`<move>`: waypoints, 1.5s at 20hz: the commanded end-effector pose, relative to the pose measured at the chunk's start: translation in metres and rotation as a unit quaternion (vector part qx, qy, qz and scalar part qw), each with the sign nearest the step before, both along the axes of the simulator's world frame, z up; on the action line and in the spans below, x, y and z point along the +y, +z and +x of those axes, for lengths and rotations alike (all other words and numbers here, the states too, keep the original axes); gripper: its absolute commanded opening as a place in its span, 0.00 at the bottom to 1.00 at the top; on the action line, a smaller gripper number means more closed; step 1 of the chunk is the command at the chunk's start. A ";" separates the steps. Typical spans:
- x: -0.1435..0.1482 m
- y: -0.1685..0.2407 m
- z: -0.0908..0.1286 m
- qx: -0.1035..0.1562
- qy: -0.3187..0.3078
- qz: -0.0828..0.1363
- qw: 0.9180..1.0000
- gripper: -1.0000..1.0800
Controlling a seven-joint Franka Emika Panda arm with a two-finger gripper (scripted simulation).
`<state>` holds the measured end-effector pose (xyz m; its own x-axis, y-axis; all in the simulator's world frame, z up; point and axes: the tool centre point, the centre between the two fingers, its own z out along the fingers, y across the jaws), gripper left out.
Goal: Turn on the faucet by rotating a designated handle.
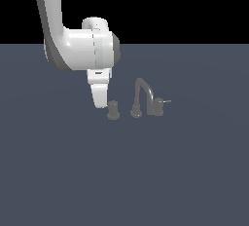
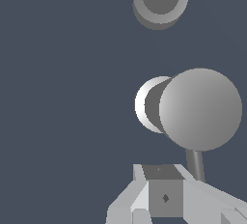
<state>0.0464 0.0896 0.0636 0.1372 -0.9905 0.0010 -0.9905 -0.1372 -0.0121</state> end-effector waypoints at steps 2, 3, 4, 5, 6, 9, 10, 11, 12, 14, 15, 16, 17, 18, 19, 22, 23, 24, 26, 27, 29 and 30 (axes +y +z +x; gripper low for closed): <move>-0.002 0.000 -0.007 0.001 0.000 0.000 1.000 0.00; -0.002 0.000 -0.010 0.002 0.000 0.000 1.000 0.00; -0.003 0.000 -0.013 0.002 0.001 0.000 1.000 0.00; -0.004 0.000 -0.016 0.002 0.001 0.000 1.000 0.00; -0.005 0.000 -0.019 0.003 0.001 0.000 1.000 0.00; -0.007 0.000 -0.029 0.004 0.002 0.000 1.000 0.00; -0.008 0.000 -0.033 0.004 0.002 0.000 1.000 0.00; -0.008 0.000 -0.036 0.005 0.002 0.000 1.000 0.00; -0.009 0.000 -0.039 0.005 0.002 0.000 1.000 0.00; -0.010 0.000 -0.042 0.006 0.003 0.000 1.000 0.00; 0.006 -0.001 -0.040 0.004 0.014 0.004 1.000 0.00; 0.001 -0.001 -0.042 0.004 0.013 0.004 1.000 0.00; -0.004 -0.001 -0.043 0.004 0.011 0.003 1.000 0.00; -0.009 -0.001 -0.045 0.005 0.010 0.003 1.000 0.00; -0.015 0.000 -0.047 0.005 0.009 0.002 1.000 0.00; -0.031 0.000 -0.053 0.005 0.006 0.001 1.000 0.00; -0.036 0.000 -0.055 0.006 0.005 0.001 1.000 0.00; -0.041 0.000 -0.057 0.006 0.004 0.000 1.000 0.00; -0.047 0.000 -0.058 0.006 0.003 0.000 1.000 0.00; -0.013 -0.001 -0.059 0.005 0.027 0.007 1.000 0.00; -0.029 -0.001 -0.054 0.005 0.021 0.005 1.000 0.00; -0.037 -0.001 -0.052 0.005 0.018 0.004 1.000 0.00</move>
